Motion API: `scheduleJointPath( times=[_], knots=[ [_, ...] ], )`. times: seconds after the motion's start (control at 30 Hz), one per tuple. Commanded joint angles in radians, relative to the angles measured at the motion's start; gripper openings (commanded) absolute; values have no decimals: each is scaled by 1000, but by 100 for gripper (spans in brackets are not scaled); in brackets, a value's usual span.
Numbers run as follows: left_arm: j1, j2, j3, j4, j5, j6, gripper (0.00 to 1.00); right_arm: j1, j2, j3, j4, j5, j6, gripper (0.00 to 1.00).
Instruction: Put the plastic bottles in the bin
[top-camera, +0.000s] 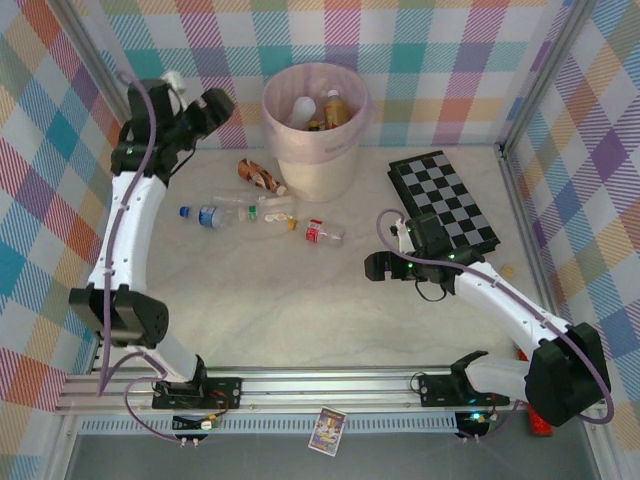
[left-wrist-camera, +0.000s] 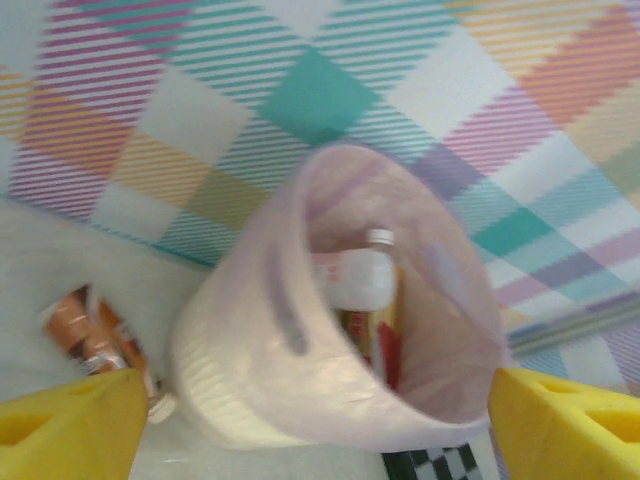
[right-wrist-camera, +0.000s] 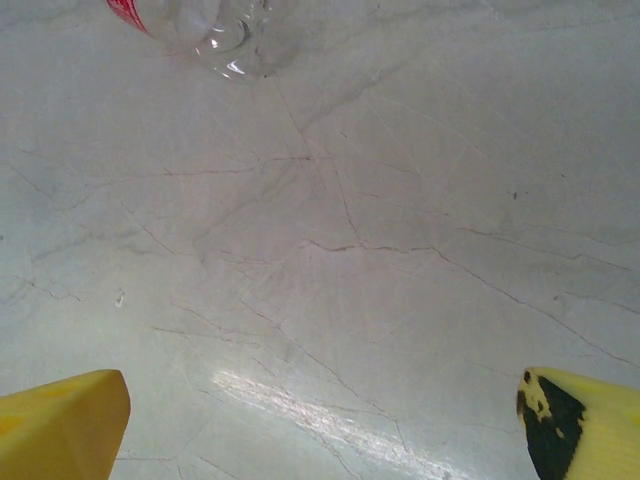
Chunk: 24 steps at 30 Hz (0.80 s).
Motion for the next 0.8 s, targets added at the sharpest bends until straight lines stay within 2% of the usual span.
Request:
scheduleJointPath(
  times=[0.0,0.23,0.37,0.57,0.77],
  knots=[
    [69,-41,-207,103,11,-88,88,7,19,32,-3,-1,8,99],
    [173,-30,-457,175,-20,-165,92,11,35,34,-10,3,-5,99],
    [205,47,-504,206,-8,-219,92,10,29,24,-10,10,-6,99],
    [209,164,-522,259,-48,-294,92,11,18,14,-16,20,-4,99],
    [209,206,-580,288,-107,-327,90,11,-3,6,-46,52,-10,99]
  ],
)
